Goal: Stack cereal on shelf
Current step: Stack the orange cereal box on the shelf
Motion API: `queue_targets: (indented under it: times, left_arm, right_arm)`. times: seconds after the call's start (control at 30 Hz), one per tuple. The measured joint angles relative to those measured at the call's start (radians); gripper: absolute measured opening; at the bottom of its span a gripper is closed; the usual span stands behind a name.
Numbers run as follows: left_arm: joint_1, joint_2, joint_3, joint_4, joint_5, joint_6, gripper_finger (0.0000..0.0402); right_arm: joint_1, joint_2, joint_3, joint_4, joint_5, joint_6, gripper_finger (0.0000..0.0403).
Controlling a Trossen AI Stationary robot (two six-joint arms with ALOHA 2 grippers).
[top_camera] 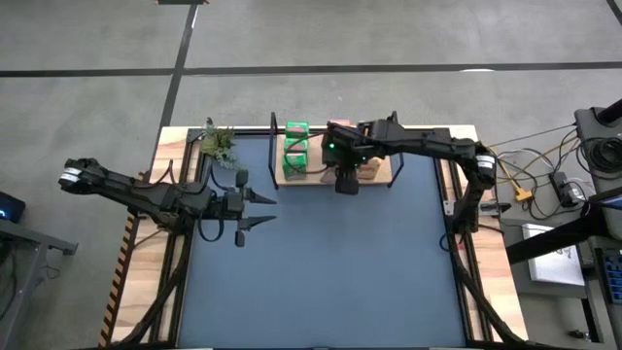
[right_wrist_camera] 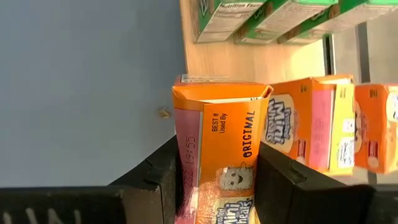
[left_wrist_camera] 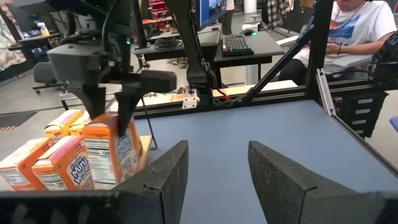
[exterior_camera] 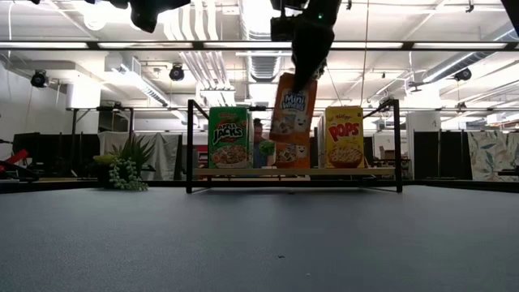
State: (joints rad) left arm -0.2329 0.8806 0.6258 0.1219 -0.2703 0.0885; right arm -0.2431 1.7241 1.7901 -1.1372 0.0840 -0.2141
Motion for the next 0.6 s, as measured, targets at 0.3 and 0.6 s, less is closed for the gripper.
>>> queue_targets:
  times: [0.3, 0.6]
  left_arm:
    - [0.000, 0.000, 0.000, 0.001, 0.000, -0.011, 0.0150]
    - [0.000, 0.000, 0.000, 0.001, 0.000, -0.019, 0.0150]
  right_arm:
    - [-0.013, 0.000, -0.048, 0.078, 0.022, -0.088, 0.0144]
    - [-0.013, 0.000, -0.098, 0.160, 0.055, -0.114, 0.0144]
